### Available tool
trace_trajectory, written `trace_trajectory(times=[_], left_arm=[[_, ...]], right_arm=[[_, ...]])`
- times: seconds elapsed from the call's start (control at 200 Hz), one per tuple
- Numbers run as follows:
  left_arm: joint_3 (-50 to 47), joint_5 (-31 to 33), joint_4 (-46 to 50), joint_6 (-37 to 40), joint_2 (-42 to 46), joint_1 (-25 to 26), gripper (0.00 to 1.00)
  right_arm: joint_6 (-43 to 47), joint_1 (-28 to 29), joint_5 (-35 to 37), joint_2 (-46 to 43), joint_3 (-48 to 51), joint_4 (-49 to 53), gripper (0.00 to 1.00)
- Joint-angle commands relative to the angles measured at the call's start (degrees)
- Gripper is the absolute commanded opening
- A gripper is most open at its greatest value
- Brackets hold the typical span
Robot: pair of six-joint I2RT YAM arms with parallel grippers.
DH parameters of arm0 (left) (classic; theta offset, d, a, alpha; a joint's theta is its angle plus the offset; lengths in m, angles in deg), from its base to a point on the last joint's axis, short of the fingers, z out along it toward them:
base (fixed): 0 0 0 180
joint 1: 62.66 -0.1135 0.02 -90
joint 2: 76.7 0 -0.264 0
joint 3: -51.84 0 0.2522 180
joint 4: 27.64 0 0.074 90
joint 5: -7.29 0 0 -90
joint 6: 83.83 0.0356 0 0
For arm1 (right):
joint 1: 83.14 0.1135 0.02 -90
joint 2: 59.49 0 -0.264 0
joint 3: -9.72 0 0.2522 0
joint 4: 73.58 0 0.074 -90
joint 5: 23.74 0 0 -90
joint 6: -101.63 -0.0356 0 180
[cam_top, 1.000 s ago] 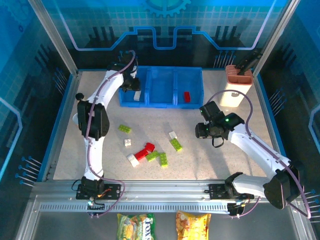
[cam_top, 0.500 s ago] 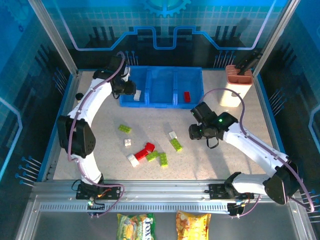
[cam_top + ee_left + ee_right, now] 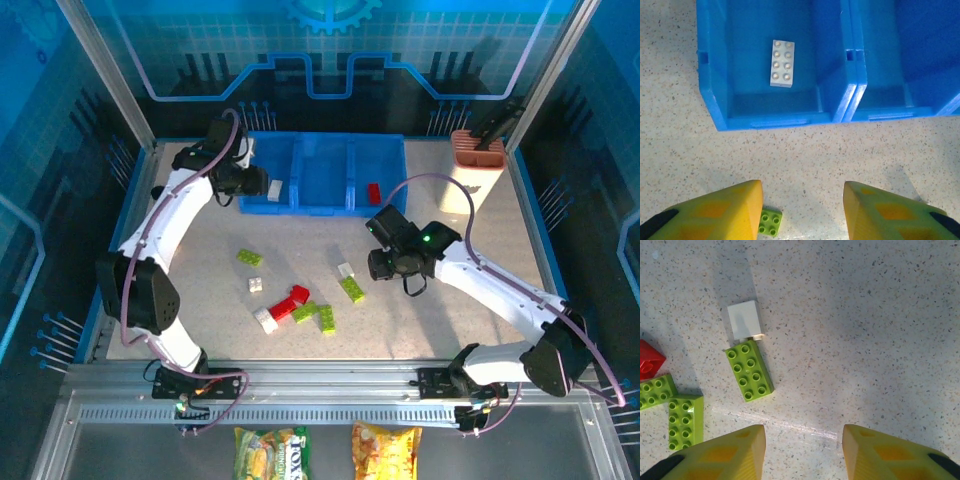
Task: Sort the legos into containers by color
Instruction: Pick up the lego from the center of the table.
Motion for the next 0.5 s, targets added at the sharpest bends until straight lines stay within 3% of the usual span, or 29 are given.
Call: trace_trajectory(times=[0.0, 0.495], left_arm=[[-3.5, -0.9, -1.5, 0.9, 3.2, -1.2, 0.47], [-14.1, 2.7, -14.1, 3.1, 7.6, -1.7, 0.47]], right_arm=[[-1.2, 1.3, 1.1, 1.7, -1.8, 1.6, 0.45], [-1.6, 5.0, 1.5, 3.3, -1.8, 0.9, 0.45]])
